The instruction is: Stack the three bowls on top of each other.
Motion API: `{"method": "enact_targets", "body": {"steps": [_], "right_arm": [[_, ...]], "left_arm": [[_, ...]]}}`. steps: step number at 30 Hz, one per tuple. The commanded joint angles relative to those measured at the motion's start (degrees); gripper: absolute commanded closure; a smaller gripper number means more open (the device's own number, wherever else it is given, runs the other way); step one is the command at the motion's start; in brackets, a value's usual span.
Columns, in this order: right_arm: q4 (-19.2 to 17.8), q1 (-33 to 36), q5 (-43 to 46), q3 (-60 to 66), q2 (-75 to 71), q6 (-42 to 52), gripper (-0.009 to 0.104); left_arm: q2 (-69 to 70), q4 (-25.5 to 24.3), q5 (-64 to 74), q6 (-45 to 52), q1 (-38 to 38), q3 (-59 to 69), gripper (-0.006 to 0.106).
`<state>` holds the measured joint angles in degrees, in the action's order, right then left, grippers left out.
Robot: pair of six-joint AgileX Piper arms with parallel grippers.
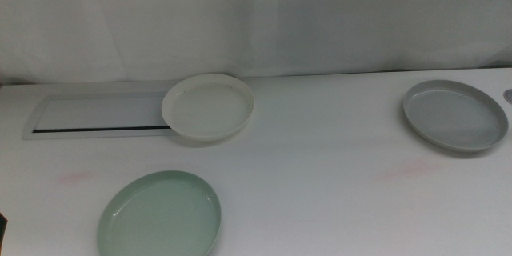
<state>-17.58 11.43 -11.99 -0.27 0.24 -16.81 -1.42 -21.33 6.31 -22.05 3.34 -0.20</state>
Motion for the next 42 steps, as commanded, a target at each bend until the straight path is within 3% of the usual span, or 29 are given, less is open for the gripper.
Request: {"method": "enact_targets", "body": {"steps": [1,5,8,10,13,33,42], "right_arm": [[-0.67,0.1,1.03,2.37,-1.39,0.21,0.098],[0.29,0.1,2.9,2.37,-1.39,0.09,0.089],[2.21,0.1,3.92,2.37,-1.29,-2.54,0.067],[2.21,0.1,4.47,2.37,-1.29,-4.66,0.035],[2.37,0.1,5.02,2.37,-1.29,-5.74,-0.008],[0.59,0.1,5.11,2.37,-1.29,-5.62,-0.008],[0.59,0.1,5.11,2.37,-1.29,-5.62,-0.008]], "left_arm": [[0.31,0.37,-0.11,-0.05,0.01,2.26,0.103],[0.31,0.37,-1.41,-4.63,0.01,2.26,0.096],[0.2,1.1,-0.96,-8.57,0.01,2.26,0.076],[0.2,1.08,-0.96,-11.34,0.01,2.26,0.053],[0.2,0.83,-0.96,-12.04,0.01,2.26,0.007],[0.11,1.27,-2.92,-12.04,0.01,-2.37,0.008],[-10.44,1.42,18.07,-3.77,0.01,-23.24,0.008]]}}
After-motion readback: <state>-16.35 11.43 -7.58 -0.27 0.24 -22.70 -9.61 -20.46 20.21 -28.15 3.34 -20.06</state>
